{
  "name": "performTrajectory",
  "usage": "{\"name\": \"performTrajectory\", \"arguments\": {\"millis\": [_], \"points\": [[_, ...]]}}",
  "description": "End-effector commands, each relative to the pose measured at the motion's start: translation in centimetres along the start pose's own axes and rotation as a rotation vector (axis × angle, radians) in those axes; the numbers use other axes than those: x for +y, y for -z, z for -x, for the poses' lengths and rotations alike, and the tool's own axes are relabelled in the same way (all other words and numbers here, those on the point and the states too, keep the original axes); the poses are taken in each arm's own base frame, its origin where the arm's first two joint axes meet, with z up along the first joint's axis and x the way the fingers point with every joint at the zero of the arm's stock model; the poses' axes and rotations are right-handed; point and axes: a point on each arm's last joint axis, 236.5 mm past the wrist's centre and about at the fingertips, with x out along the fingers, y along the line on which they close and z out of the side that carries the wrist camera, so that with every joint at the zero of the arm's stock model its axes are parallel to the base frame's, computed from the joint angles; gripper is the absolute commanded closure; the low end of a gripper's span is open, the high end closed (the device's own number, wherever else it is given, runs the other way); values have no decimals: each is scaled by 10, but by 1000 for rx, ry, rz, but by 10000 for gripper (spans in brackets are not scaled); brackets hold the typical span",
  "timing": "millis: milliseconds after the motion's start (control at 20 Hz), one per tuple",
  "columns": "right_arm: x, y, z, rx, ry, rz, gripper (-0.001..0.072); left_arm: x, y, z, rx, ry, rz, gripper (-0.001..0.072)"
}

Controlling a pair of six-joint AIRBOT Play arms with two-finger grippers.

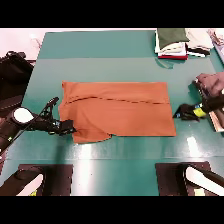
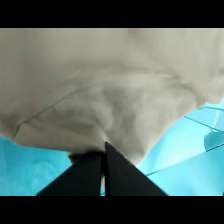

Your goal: Fold the shirts.

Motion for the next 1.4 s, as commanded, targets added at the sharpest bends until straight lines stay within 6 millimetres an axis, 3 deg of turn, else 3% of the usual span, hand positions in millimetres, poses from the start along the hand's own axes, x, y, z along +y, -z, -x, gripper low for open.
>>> {"name": "performTrajectory", "arguments": {"millis": [0, 50, 150, 400, 450, 550, 600, 650, 750, 900, 1050, 1150, 1350], "points": [[-46, 43, -29, 63, -46, -243, 159, -6, -11, 6, -37, 5, -36, 678], [-51, 50, -37, 80, -85, -303, 161, -5, -11, 6, -34, 5, -40, 678], [-43, 51, -49, 84, -201, -356, 237, -5, -11, 6, -34, 5, -42, 678], [-13, 27, -66, 40, -324, -353, 284, -6, -11, 6, -35, 6, -42, 678], [-9, 27, -70, 45, -310, -327, 338, -6, -10, 6, -33, 6, -42, 678], [2, 27, -71, 40, -288, -234, 572, -6, -5, 7, -8, 2, -48, 679], [7, 28, -67, 28, -282, -190, 658, -5, -2, 11, 7, -13, -65, 680], [11, 29, -61, 9, -276, -158, 692, -4, -2, 18, 1, -32, -86, 681], [11, 38, -44, -21, -228, -92, 693, -7, 2, 41, -34, -63, -121, 680], [3, 60, -20, -58, -108, 5, 693, -19, 34, 70, -15, -53, -173, 679], [-2, 61, 1, -163, -24, -5, 694, -28, 49, 92, 3, -55, -220, 679], [0, 55, 14, -211, -6, -11, 694, -28, 32, 101, -55, -88, -241, 680], [3, 18, 47, -280, 1, -1, 694, -10, -36, 111, -261, -216, -269, 679]]}}
